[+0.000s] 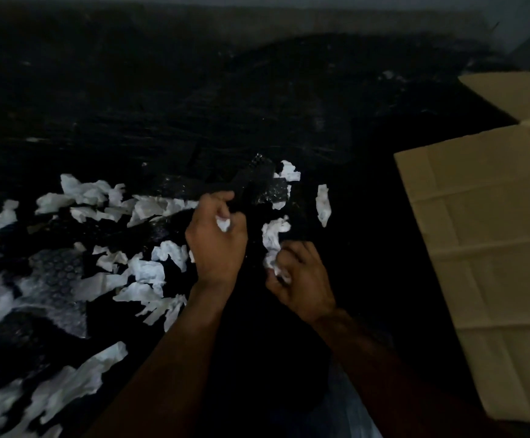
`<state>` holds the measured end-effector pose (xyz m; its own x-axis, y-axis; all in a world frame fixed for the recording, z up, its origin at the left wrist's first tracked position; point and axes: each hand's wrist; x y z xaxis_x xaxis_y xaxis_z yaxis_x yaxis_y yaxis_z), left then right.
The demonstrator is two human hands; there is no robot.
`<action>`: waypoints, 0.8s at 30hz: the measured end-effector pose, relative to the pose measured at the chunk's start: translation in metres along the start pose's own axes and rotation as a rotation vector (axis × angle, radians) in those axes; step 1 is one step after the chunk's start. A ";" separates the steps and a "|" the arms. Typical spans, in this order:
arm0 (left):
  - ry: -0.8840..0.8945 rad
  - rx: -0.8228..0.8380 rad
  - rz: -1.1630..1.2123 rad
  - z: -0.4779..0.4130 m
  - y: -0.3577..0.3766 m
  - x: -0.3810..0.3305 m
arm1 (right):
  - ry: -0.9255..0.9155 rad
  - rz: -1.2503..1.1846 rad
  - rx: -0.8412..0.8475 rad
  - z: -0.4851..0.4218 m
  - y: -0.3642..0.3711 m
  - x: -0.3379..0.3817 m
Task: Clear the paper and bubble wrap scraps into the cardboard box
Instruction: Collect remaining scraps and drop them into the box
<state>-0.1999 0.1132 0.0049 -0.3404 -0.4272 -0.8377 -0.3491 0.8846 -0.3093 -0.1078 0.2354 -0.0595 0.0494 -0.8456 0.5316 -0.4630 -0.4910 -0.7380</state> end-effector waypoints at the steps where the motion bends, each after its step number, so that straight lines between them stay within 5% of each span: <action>1: -0.022 -0.060 0.052 -0.004 0.000 -0.006 | 0.037 -0.036 -0.021 -0.001 -0.002 0.000; 5: -0.086 -0.068 0.069 -0.006 0.003 -0.017 | 0.316 -0.125 -0.181 -0.007 -0.022 0.006; 10: 0.191 0.541 -0.195 0.023 0.017 0.009 | 0.536 -0.087 -0.364 -0.053 -0.035 -0.001; 13: 0.222 0.731 -0.359 0.026 0.031 0.016 | 0.666 -0.019 -0.338 -0.075 -0.029 -0.015; 19: 0.305 0.558 -0.437 0.030 0.026 0.040 | 0.726 0.469 0.054 -0.086 -0.008 -0.043; 24: 0.423 0.667 -0.301 0.034 0.012 0.054 | 0.422 0.329 -0.167 -0.077 0.004 -0.052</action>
<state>-0.1930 0.1072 -0.0590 -0.6599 -0.5786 -0.4793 0.0667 0.5903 -0.8044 -0.1803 0.2938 -0.0579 -0.4636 -0.7746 0.4301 -0.5295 -0.1470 -0.8355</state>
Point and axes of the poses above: each hand's wrist, its own z-axis away from the middle knuckle, its own y-axis out of the palm, x = y × z, and after that the axes turned 7 degrees about -x, right-handed
